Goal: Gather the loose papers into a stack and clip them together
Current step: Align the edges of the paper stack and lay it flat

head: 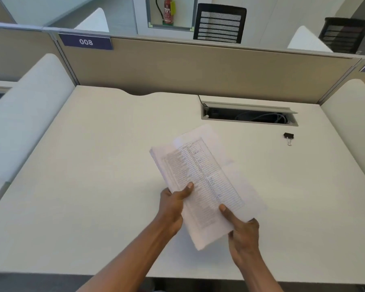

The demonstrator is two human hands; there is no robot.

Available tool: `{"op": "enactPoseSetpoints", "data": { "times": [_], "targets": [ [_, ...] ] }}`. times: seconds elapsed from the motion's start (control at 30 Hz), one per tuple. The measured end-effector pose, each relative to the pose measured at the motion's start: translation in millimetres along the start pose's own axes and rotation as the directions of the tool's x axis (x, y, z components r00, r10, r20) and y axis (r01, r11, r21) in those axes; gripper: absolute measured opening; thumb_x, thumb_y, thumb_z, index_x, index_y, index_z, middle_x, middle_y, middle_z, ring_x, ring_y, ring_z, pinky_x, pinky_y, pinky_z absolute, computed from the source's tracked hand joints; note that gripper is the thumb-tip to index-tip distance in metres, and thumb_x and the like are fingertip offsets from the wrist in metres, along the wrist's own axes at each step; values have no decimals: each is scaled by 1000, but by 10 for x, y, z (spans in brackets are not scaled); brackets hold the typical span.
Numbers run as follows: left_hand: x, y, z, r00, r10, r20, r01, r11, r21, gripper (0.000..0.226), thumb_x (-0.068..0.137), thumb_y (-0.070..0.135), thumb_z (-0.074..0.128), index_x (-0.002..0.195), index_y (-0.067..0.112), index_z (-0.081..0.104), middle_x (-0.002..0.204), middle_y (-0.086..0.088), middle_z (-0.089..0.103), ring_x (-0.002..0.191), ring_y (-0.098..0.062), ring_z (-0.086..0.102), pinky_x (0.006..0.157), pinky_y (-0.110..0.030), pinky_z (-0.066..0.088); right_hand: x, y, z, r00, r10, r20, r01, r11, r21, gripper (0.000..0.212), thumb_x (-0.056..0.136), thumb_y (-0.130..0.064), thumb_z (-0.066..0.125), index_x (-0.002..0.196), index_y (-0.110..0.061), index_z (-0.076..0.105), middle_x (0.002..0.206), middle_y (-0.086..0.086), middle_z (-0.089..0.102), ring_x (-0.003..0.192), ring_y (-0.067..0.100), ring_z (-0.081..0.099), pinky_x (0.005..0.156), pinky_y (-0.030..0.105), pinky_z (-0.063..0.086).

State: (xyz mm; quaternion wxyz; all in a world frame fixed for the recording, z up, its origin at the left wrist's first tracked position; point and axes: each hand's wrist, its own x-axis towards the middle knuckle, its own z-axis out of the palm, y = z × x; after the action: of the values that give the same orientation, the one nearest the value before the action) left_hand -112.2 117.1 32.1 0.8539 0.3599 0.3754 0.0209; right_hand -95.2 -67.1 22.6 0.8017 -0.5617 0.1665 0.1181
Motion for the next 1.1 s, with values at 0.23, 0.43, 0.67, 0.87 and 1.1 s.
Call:
{"op": "enactPoseSetpoints", "data": {
  "times": [0.23,0.43,0.67,0.87,1.1],
  "targets": [
    [154,297,-283,987,45,155,-108,899,423,26,95,5,80,121,1,79,116,-15,84,109,-36,81,102,-61,61,412,-401,-376,980,123,154,-85,969,-233,31,81,-15,81,112,-6,78,113,16,81,92,29,78,73,36,63],
    [199,241,-316,974,-95,203,-42,812,582,27,94,9,82,119,0,79,114,-14,84,107,-35,81,100,-59,63,436,-426,-137,956,131,264,-8,906,-423,35,88,-7,82,122,-7,77,115,8,83,104,30,80,91,46,64],
    [260,307,-406,946,-276,168,160,852,498,35,94,1,80,128,1,75,123,-17,81,114,-38,79,101,-56,63,523,-209,54,981,122,153,-24,851,-525,27,88,-8,84,114,-15,79,104,1,85,92,25,83,87,46,66],
    [420,363,-422,973,-225,45,191,902,387,28,91,2,82,119,-2,80,118,-19,83,111,-40,80,106,-58,60,684,-192,161,990,85,116,-2,814,-581,23,86,-12,87,107,-19,80,95,-7,85,82,16,82,75,36,65],
    [685,280,-191,977,52,-205,70,834,548,16,97,13,80,110,5,73,108,-10,83,97,-31,81,94,-53,66,1015,-165,310,990,98,101,-12,773,-634,27,87,-14,87,112,-19,77,102,-6,82,89,19,80,76,35,63]
  ]
}}
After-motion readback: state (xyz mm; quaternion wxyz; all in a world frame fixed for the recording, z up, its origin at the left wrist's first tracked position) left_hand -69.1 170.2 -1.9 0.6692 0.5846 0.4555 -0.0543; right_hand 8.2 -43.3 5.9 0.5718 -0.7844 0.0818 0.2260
